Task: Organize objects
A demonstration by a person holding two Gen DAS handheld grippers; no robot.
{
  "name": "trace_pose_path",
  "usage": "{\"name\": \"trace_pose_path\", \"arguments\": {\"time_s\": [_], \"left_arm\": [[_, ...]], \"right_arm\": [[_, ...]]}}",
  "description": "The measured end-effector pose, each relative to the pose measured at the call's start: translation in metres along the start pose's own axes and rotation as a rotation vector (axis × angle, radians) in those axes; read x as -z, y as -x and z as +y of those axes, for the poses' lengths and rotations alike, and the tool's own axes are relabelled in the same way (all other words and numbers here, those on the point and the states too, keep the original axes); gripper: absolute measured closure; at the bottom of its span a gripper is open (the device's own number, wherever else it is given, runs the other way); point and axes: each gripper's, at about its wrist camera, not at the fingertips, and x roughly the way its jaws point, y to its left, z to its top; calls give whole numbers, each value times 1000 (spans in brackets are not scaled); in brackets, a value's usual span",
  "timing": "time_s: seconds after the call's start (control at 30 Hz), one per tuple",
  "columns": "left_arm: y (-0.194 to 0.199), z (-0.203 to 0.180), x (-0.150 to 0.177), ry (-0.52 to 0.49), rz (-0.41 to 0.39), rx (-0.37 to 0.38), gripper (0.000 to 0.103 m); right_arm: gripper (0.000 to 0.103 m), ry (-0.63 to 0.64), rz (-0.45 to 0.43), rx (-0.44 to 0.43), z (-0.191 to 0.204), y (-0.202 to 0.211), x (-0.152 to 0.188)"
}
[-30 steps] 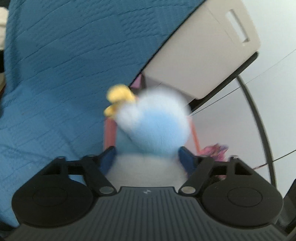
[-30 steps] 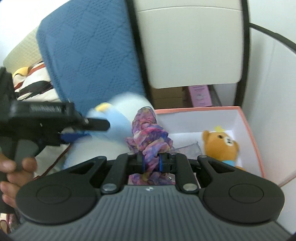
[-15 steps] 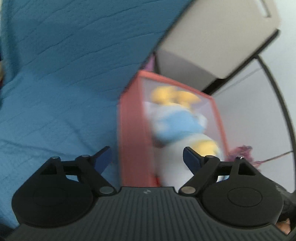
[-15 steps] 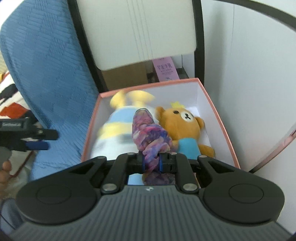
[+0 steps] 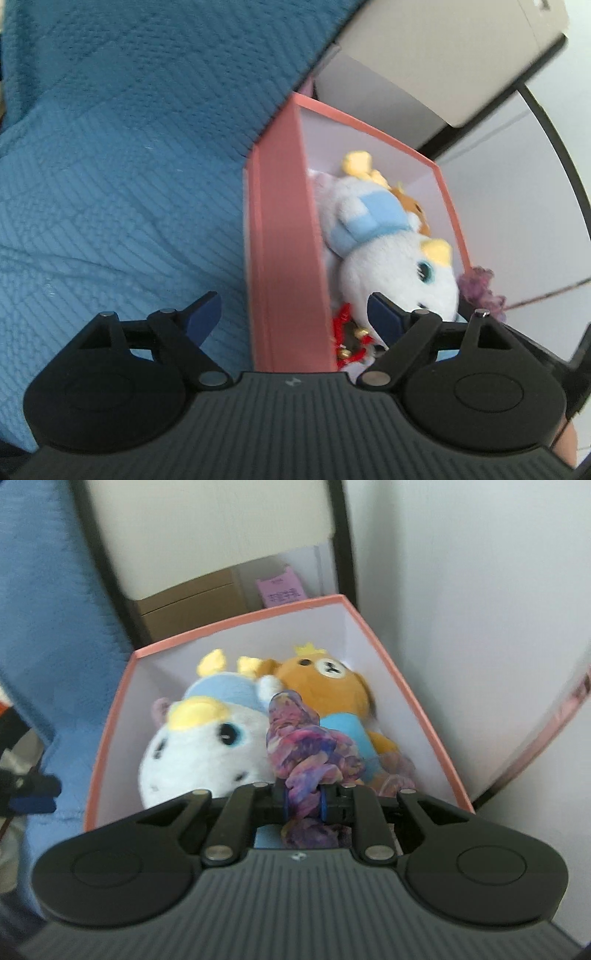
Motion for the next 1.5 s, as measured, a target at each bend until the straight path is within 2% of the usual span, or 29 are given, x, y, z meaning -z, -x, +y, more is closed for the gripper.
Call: {"name": "trace_pose_path", "arguments": {"time_s": [0.13,0.17,0.23,0.3,0.37,0.5,0.7,0.83,0.93,1.2,1.5], "left_arm": [[-6,-25,6,-49,5,3,14],[-8,-30,7,-59,6,0,14],[-8,-39,9,-81,2,-4,14],[-4,-47,10,-99,-5,-1,14],[2,-54,11,-112,-13,8,14],[24,-69,11,-145,-41,20,12],[74,-93,18,-224,-118,47,7],[111,-103,27,-260,-161,85,4],[139,-109,37,-288,-200,99,3],[184,-105,72,-327,-276,106,0],[194,-94,102,-331,-301,98,0]], "right_arm": [[83,-36,33,-6,-13,-10,4],[78,-39,34,-6,-14,-9,5],[64,-43,36,3,-18,-6,3],[31,-60,29,3,-23,1,1],[15,-84,11,-26,-29,14,-3],[14,-88,-20,-52,-29,45,-13],[11,-16,-142,-83,-4,119,-24],[11,57,-205,-93,18,162,-19],[11,90,-217,-107,31,183,-9],[11,58,-180,-154,47,202,30],[11,17,-140,-142,52,201,73]]}}
